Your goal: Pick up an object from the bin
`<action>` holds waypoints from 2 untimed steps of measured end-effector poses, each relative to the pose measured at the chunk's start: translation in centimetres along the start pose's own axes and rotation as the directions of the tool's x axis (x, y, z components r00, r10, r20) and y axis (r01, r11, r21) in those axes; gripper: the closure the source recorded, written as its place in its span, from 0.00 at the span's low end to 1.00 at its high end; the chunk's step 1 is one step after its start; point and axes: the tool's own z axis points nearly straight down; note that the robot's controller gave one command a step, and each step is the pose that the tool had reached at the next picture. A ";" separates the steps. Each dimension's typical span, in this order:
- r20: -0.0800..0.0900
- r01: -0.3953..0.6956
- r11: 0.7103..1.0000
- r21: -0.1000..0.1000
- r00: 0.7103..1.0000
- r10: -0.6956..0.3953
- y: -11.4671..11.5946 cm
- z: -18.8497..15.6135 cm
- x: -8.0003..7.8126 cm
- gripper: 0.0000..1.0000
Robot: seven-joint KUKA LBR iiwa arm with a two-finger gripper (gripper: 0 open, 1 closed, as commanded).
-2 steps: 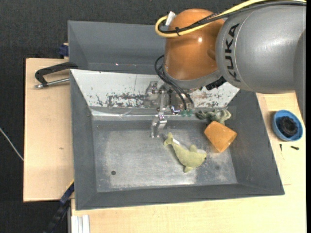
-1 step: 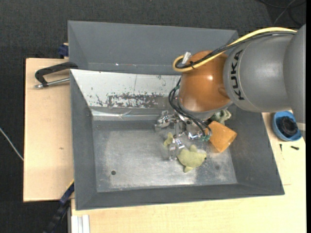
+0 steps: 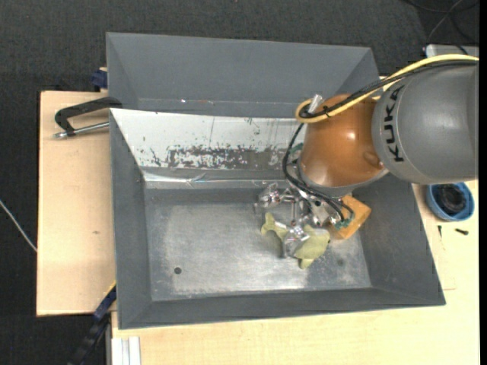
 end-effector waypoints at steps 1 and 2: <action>-0.005 0.000 1.000 0.002 1.000 0.000 -0.1 -0.1 0.1 1.00; 0.005 0.106 0.994 0.008 0.994 -0.106 -2.1 -16.5 -2.2 1.00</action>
Offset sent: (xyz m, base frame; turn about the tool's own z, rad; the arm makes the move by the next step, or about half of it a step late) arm 0.0000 0.0000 0.0000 0.0000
